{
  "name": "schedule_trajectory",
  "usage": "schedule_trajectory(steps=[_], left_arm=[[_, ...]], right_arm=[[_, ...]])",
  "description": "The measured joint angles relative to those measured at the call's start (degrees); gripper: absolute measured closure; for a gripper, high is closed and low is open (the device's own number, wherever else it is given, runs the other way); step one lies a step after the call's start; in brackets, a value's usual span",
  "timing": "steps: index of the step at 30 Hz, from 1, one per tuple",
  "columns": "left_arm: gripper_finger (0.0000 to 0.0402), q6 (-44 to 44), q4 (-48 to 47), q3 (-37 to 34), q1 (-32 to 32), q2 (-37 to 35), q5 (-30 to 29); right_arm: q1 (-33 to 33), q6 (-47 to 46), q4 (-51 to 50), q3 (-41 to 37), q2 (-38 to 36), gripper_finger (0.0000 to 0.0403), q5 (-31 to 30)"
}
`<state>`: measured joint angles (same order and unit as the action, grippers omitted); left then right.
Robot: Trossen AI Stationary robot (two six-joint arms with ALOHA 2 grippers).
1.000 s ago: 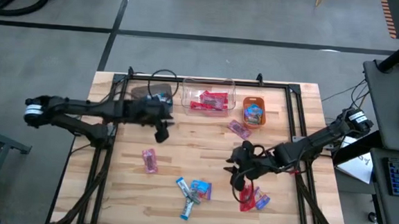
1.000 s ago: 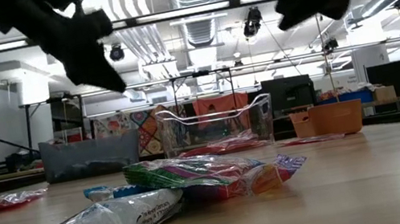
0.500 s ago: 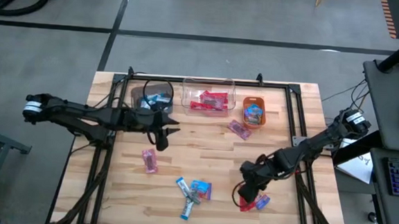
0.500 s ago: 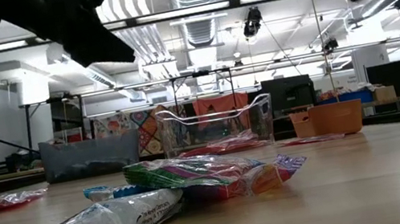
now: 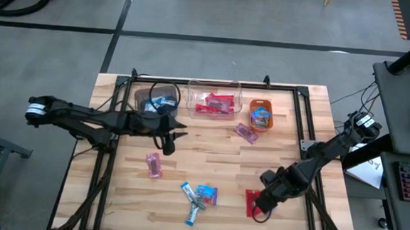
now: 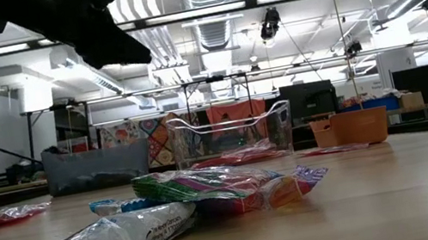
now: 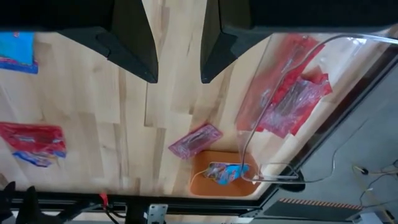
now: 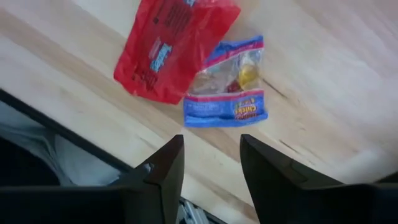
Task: Sort candy
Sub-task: Put the blue gummy into the orange bin
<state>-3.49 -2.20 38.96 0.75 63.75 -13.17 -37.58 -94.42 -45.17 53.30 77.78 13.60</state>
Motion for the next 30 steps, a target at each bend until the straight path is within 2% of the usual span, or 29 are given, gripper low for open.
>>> schedule_trajectory(steps=[6, 11, 25, 30], left_arm=[[0.0296, -0.09, 0.12, 0.00, 0.00, 1.76, 0.02], [0.0296, -0.15, 0.26, 0.00, 0.00, 3.35, 0.02], [0.0296, 0.22, 1.29, 0.00, 0.00, 4.37, 0.02], [0.0296, 0.24, 1.77, 0.00, 0.00, 4.37, 0.02]], right_arm=[[-0.32, -1.48, -0.15, -0.02, 1.93, 0.0219, -0.38], [-0.28, 2.37, -0.07, -0.07, 5.22, 0.0209, -1.15], [-0.28, 8.99, 1.14, -0.07, 14.07, 0.0210, -1.24], [-0.27, 11.20, 1.33, 0.04, 16.03, 0.0245, -1.56]])
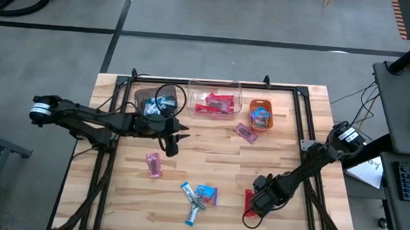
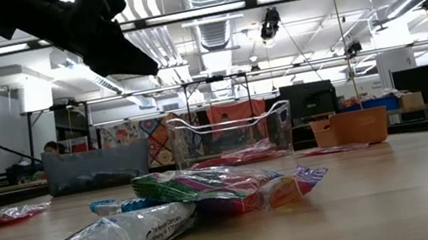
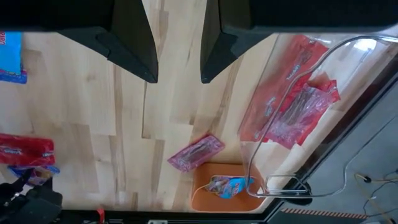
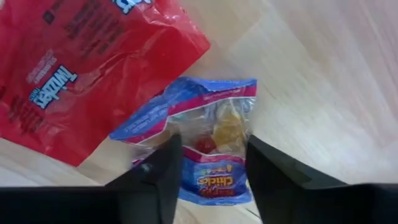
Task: Sort candy
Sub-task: Put the blue gummy into the orange bin
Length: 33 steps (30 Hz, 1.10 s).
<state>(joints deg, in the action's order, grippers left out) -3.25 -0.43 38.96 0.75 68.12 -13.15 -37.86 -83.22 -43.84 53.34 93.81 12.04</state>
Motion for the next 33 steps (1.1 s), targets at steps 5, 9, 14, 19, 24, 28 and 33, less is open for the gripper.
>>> schedule_trajectory(steps=[5, 9, 14, 19, 24, 28, 33], left_arm=[[0.0296, 0.00, 0.02, 0.00, 0.00, 0.00, 0.00], [0.0296, 0.00, 0.04, 0.00, 0.00, 0.00, 0.00], [0.0296, 0.00, 2.22, 0.00, 0.02, 0.19, -1.21], [0.0296, 0.03, 2.54, 0.02, 0.00, 1.12, -1.97], [0.0296, -0.13, 2.71, 0.02, 0.01, 2.09, -1.97], [0.0296, -0.24, 3.93, 0.02, 0.01, 2.97, -1.96], [0.0296, -0.24, 5.30, 0.02, 0.02, 4.29, -1.95]], right_arm=[[0.01, 0.83, -0.06, 0.04, 1.02, 0.0323, 0.01], [-0.01, 0.79, -0.17, -0.06, 0.60, 0.0382, -0.23], [-0.03, -0.10, -0.11, -0.22, -1.25, 0.0393, -3.23], [-0.03, -1.36, -2.76, -0.24, -5.70, 0.0394, -6.01], [0.02, -2.25, -4.30, -0.24, -12.11, 0.0394, -14.39], [1.45, -0.29, -4.24, -0.24, -17.58, 0.0394, -26.43], [5.04, 7.94, -3.91, -0.22, -22.79, 0.0394, -45.55]])
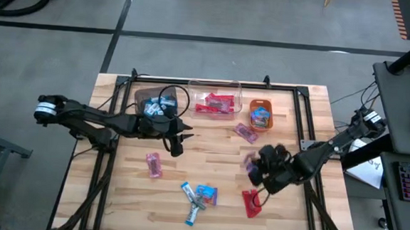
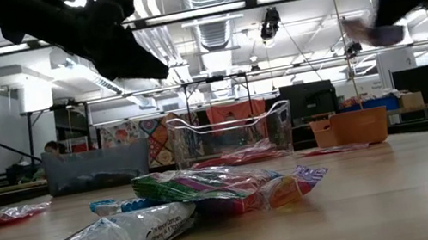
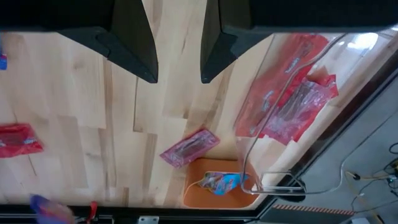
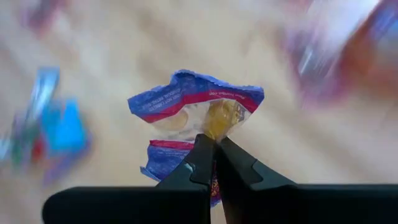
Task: Sort candy
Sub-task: Put the blue gummy into the orange bin
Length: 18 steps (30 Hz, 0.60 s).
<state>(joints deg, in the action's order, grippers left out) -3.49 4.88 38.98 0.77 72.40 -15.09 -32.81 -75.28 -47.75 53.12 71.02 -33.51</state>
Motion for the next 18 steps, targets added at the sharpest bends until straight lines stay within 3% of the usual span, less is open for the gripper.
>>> schedule_trajectory(steps=[4, 9, 14, 18], left_arm=[[0.0296, -0.07, 0.43, 0.00, 0.00, 0.57, 0.00], [0.0296, -1.05, 0.49, 0.00, 0.05, 0.59, 0.00], [0.0296, -1.07, 0.46, 0.00, 0.05, 0.59, 0.00], [0.0296, -1.53, 0.14, 0.00, 0.04, 0.59, 0.02]], right_arm=[[4.91, 5.08, 0.05, 0.05, -1.26, 0.0394, -15.52], [13.48, 5.31, 0.18, 0.07, 0.92, 0.0394, -28.07], [25.50, 12.83, -0.51, 0.07, 2.29, 0.0394, -24.61], [35.62, 20.20, -0.99, 0.07, 2.58, 0.0394, -14.86]])
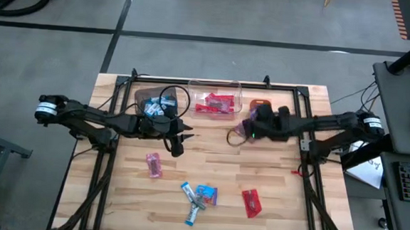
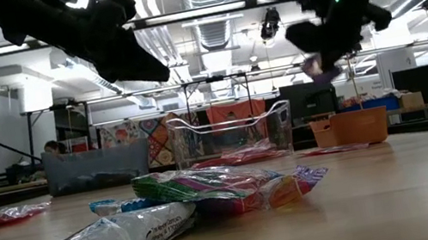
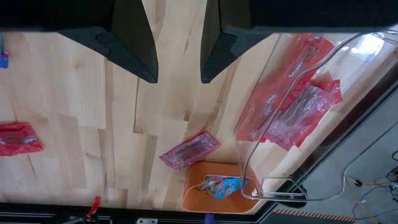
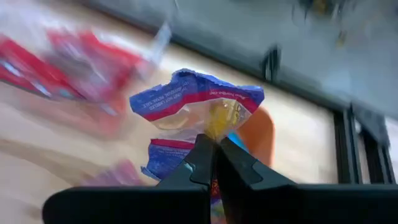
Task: Sort candy
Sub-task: Put the blue gummy into the orange bin
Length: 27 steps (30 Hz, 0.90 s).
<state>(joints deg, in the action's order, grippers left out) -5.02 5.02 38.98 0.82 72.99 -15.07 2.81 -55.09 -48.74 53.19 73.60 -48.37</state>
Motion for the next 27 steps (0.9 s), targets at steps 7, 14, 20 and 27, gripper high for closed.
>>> schedule_trajectory(steps=[7, 14, 20, 27], left_arm=[[0.0296, -0.20, 0.02, 0.00, -0.02, 0.00, 0.00], [0.0296, -0.46, 0.05, 0.00, -0.02, 0.00, 0.00], [0.0296, -0.46, 0.07, 0.00, -0.06, 0.00, 0.00], [0.0296, -0.46, 0.07, 0.00, -0.06, 0.00, 0.00]], right_arm=[[16.86, 11.66, -0.23, 0.00, 0.52, 0.0394, 17.07], [24.41, 16.60, 0.49, 0.00, 1.72, 0.0394, 18.86], [24.48, 16.80, 3.16, 0.00, 2.97, 0.0394, 18.88], [24.46, 18.49, 6.99, 0.00, 3.56, 0.0357, 20.59]])
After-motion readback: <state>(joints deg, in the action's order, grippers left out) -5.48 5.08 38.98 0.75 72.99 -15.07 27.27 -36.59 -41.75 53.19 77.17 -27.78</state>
